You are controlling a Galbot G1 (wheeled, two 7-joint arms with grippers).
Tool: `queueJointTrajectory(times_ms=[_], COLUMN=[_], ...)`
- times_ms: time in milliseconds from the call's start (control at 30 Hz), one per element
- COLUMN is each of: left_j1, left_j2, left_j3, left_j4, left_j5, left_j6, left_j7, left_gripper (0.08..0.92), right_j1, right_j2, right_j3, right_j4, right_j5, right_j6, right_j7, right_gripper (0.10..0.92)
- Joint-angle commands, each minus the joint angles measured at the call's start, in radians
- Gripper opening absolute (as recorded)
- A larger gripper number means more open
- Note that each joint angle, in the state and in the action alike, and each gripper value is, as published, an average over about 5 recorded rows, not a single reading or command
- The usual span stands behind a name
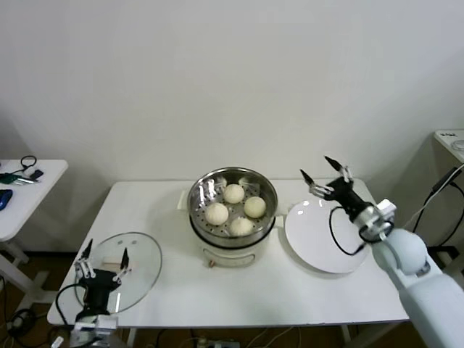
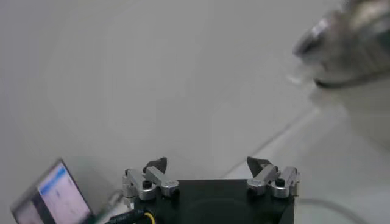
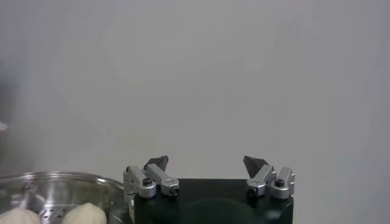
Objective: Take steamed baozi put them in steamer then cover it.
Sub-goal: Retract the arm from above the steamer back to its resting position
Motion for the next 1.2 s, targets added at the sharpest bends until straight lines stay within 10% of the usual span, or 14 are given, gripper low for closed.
queueJointTrajectory(times_ms=[33,367,1200], left_j1=[0.017,-0.035,-0.283], left_j2=[0.038,0.0,0.086], left_j3=[0.02,-0.003,-0.018], left_j4=[0.039,0.215,0.477], left_j5=[0.693,0.992,0.802], left_j6=[0.096,0.016,-0.022], left_j7=[0.016,0.036,0.008], left_gripper=[0.823,0.823,0.823], right_j1=[-0.275,-0.299,-0.278], right_j2=[0.188,0.247,0.26], right_j3=[0.251,0.257,0.231], right_j4=[0.078,0.032,-0.031], right_j5=[-0.056,-0.104,-0.154], right_j6=[-0.015,0.017,0.031], right_j7=[0.019,-0.011,-0.019], right_gripper=[0.823,0.823,0.823])
